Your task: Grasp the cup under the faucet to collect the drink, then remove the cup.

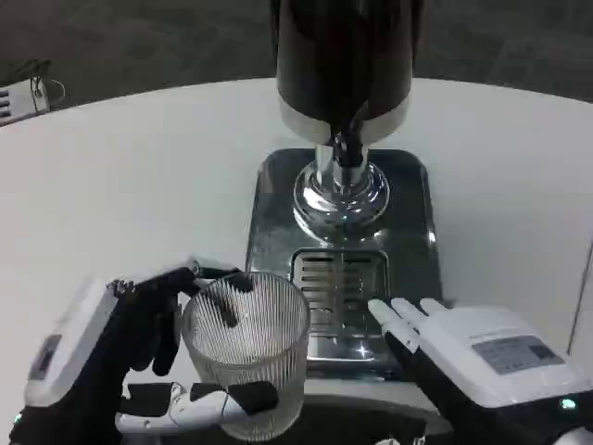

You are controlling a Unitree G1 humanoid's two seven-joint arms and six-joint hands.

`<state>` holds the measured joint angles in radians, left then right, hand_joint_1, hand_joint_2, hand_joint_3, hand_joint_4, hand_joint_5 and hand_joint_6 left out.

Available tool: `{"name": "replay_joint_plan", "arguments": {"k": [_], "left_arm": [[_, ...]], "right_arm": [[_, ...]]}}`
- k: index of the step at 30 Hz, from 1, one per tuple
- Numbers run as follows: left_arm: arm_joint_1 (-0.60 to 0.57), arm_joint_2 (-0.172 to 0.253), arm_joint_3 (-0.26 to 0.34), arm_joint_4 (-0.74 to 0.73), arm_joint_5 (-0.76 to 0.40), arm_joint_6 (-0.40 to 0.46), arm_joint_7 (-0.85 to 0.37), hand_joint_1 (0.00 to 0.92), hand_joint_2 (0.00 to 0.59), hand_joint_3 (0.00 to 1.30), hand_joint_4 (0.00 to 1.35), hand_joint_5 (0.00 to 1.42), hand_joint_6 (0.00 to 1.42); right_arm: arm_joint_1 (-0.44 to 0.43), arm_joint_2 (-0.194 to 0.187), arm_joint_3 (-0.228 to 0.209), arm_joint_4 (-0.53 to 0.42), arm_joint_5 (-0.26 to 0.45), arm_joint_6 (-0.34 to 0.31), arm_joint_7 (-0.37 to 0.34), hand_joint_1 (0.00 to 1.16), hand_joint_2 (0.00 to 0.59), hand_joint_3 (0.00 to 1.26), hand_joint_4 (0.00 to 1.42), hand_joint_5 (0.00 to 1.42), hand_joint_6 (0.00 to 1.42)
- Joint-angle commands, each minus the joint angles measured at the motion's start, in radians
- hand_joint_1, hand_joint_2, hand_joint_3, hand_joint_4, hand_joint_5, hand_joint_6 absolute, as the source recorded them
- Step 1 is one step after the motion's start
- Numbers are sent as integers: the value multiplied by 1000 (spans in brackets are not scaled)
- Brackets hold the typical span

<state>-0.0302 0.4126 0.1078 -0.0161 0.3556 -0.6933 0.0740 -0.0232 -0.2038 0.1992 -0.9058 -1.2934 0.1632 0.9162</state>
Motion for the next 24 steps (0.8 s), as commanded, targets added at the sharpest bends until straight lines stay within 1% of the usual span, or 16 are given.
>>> {"name": "replay_joint_plan", "arguments": {"k": [1,12,24], "left_arm": [[0,-1,5,-4,-31,-29,-3,589,0,1019,1166,1294,1424],[19,-2,11,-16,-32,-30,0,589,0,1019,1166,1294,1424],[24,-8,9,-31,-22,-22,3,589,0,1019,1166,1294,1424]], "right_arm": [[17,12,-5,-20,-13,-17,18,547,444,0,0,0,0],[29,27,-15,-36,-19,-38,34,547,444,0,0,0,0],[38,38,-39,-38,-8,-55,32,547,444,0,0,0,0]]}}
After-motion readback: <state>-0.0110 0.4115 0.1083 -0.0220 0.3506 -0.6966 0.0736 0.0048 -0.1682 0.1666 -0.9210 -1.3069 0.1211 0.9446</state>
